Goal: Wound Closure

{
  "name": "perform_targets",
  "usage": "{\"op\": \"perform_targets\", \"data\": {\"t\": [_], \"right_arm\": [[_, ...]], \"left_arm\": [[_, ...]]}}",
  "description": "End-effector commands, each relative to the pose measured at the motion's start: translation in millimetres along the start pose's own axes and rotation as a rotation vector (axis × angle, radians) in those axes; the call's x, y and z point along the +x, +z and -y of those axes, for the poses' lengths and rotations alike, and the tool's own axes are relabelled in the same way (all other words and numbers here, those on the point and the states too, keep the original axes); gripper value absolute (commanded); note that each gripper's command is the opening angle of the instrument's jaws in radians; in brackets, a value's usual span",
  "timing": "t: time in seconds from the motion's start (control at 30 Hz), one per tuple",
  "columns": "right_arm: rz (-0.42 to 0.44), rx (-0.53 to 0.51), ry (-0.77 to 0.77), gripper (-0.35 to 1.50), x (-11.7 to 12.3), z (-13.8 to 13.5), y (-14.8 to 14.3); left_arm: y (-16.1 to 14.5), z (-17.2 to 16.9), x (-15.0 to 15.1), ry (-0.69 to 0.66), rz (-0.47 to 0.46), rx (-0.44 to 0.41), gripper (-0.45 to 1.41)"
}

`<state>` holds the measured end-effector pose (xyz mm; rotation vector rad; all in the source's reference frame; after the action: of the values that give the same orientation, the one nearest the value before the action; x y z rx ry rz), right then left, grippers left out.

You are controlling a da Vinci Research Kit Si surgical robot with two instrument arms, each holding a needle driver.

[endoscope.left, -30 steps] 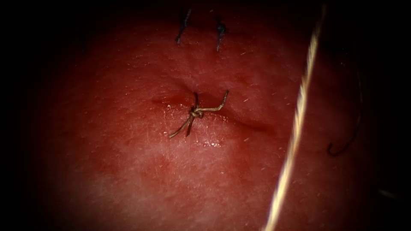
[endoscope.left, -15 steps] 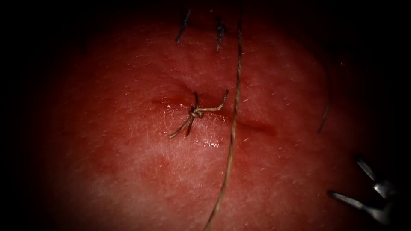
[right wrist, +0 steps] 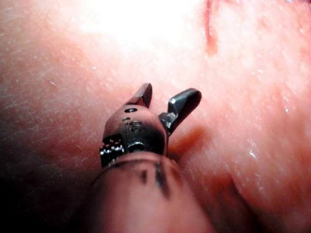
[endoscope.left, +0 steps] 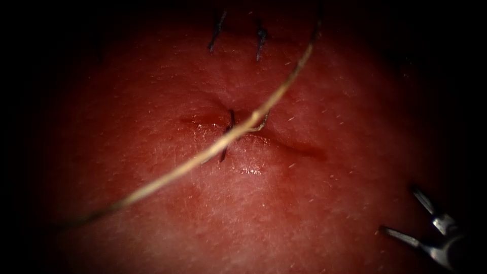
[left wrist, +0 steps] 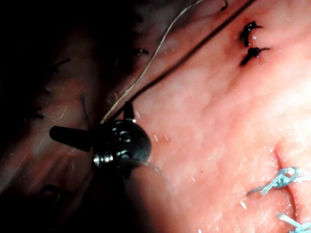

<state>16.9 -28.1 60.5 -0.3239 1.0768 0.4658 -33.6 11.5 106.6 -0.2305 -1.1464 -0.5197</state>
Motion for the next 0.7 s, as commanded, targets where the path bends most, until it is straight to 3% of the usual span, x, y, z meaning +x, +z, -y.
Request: {"op": "perform_targets", "data": {"t": [0.03, 0.17, 0.3, 0.33, 0.43, 0.5, 0.53, 0.7], "right_arm": [[-0.001, 0.004, 0.002, 1.38, -0.1, 0.8, 0.1], [-0.002, 0.003, 0.007, 1.38, -0.1, 1.1, 0.2], [-0.004, 0.001, 0.009, 1.38, -0.3, 1.7, 0.1], [-0.006, 0.004, 0.015, 1.38, -0.2, 1.8, 0.0], [-0.026, 0.034, 0.020, 1.38, 0.8, 2.1, 0.0], [-0.037, 0.066, 0.031, 1.38, 2.8, 2.6, 0.4], [-0.047, 0.088, -0.002, 1.38, 5.3, 3.1, 1.0], [-0.074, 0.121, -0.099, 1.38, 13.8, 2.9, 3.0]], "left_arm": [[0.4, 0.7, 0.1, -0.017, 0.003, 0.003, 1.10], [-2.8, 3.4, -0.8, -0.024, 0.015, 0.037, 1.30], [-7.5, 5.4, -1.6, -0.036, 0.025, 0.079, 1.30], [-10.4, 6.1, -2.0, -0.028, 0.030, 0.102, 1.28], [-14.1, 6.8, -2.3, -0.008, 0.023, 0.110, 1.18], [-15.6, 7.3, -2.3, -0.001, 0.021, 0.113, 1.08], [-16.4, 8.1, -1.9, 0.003, 0.019, 0.114, 1.06], [-17.7, 10.3, -0.3, 0.027, 0.017, 0.112, 1.16]]}}
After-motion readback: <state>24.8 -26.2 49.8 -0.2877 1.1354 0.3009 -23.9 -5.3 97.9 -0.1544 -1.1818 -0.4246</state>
